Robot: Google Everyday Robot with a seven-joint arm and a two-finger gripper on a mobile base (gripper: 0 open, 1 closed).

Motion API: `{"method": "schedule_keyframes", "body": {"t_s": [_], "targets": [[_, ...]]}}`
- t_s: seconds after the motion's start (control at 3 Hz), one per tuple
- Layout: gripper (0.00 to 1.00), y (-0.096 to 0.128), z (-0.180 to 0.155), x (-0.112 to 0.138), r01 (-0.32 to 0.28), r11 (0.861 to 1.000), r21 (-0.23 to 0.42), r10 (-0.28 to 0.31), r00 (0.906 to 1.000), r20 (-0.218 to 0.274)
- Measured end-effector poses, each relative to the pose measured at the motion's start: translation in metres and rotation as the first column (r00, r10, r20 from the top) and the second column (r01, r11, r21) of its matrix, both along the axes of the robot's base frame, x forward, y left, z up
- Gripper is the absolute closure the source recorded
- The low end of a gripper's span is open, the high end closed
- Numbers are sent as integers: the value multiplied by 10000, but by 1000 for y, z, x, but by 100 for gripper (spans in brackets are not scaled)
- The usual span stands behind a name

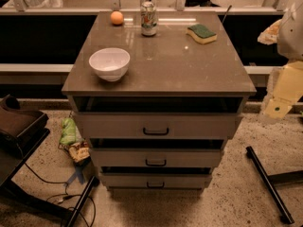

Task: Move sponge near white bowl

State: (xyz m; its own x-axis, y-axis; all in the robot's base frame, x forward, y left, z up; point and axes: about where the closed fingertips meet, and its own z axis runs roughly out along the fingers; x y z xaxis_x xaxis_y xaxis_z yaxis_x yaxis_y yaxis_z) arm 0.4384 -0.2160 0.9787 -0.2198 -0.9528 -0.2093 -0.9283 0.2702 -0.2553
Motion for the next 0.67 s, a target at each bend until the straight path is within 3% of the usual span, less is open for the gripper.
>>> {"method": "schedule_keyframes", "body": {"t_s": [0.33, 0.67], "targets": [[0, 0, 0, 0, 0, 10000, 0, 0, 10000, 2], [0, -6, 1, 12, 248, 9995, 177, -255, 9988, 416]]}}
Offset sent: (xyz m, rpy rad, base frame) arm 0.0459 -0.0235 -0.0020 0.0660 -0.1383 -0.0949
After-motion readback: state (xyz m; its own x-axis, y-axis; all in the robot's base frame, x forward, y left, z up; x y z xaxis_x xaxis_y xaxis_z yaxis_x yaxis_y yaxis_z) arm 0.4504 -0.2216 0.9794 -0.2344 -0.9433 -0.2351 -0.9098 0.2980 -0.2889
